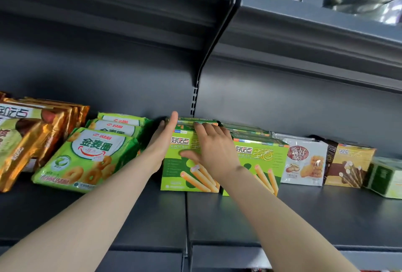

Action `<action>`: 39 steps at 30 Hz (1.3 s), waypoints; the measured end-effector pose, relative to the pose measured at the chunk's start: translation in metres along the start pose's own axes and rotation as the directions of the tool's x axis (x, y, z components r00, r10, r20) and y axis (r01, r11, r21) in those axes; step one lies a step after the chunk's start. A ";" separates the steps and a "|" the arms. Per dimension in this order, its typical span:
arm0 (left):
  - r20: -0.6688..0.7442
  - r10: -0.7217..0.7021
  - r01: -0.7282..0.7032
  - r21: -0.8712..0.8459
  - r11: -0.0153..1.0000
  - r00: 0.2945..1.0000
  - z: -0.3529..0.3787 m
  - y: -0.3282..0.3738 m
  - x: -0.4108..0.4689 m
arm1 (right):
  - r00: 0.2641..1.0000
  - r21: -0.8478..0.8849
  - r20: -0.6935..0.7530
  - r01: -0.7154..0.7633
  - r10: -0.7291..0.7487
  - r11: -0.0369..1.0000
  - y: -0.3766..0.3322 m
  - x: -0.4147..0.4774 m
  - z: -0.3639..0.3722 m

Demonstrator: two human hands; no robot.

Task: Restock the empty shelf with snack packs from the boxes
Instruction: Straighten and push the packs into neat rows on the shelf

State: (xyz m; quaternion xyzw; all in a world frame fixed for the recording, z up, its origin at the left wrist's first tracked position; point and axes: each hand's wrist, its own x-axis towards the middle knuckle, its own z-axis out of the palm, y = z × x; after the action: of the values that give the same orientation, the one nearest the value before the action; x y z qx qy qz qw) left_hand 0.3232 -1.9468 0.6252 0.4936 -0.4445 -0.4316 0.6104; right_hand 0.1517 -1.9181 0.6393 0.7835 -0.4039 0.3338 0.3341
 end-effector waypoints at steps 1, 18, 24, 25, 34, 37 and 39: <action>-0.007 0.018 -0.018 0.014 1.000 1.000 0.002 0.002 -0.005 | 1.000 0.005 0.015 -0.001 0.001 1.000 0.002 -0.001 0.000; 0.545 0.564 -0.419 0.839 -0.348 0.621 -0.010 0.008 -0.071 | 0.999 -0.128 -0.042 -0.022 0.016 0.992 -0.003 -0.034 0.000; 0.522 0.586 -0.385 0.853 -0.353 0.620 -0.004 0.010 -0.070 | 1.000 -0.124 0.012 -0.024 0.025 0.992 0.001 -0.022 0.001; 0.522 0.578 -0.390 0.853 -0.348 0.627 -0.004 0.014 -0.071 | 1.000 -0.100 0.018 -0.006 0.008 0.995 0.005 -0.018 -0.004; 0.464 0.124 -0.422 0.867 -0.264 0.877 0.005 0.075 -0.043 | 0.638 0.211 0.766 -0.134 -0.079 0.968 0.040 0.063 -0.043; 0.435 0.049 -0.414 0.881 -0.228 0.899 0.007 0.080 -0.032 | 0.566 0.169 0.820 -0.096 -0.086 0.981 0.045 0.072 -0.038; 0.428 0.025 -0.413 0.883 -0.222 0.903 0.007 0.082 -0.027 | 0.557 0.180 0.826 -0.120 -0.084 0.976 0.046 0.074 -0.034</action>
State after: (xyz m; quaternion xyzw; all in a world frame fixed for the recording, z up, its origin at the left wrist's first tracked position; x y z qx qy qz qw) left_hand 0.3176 -1.9110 0.7033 0.6311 -0.7660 0.1210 0.0178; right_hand 0.1368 -1.9420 0.7283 0.8751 -0.4828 -0.0290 0.0141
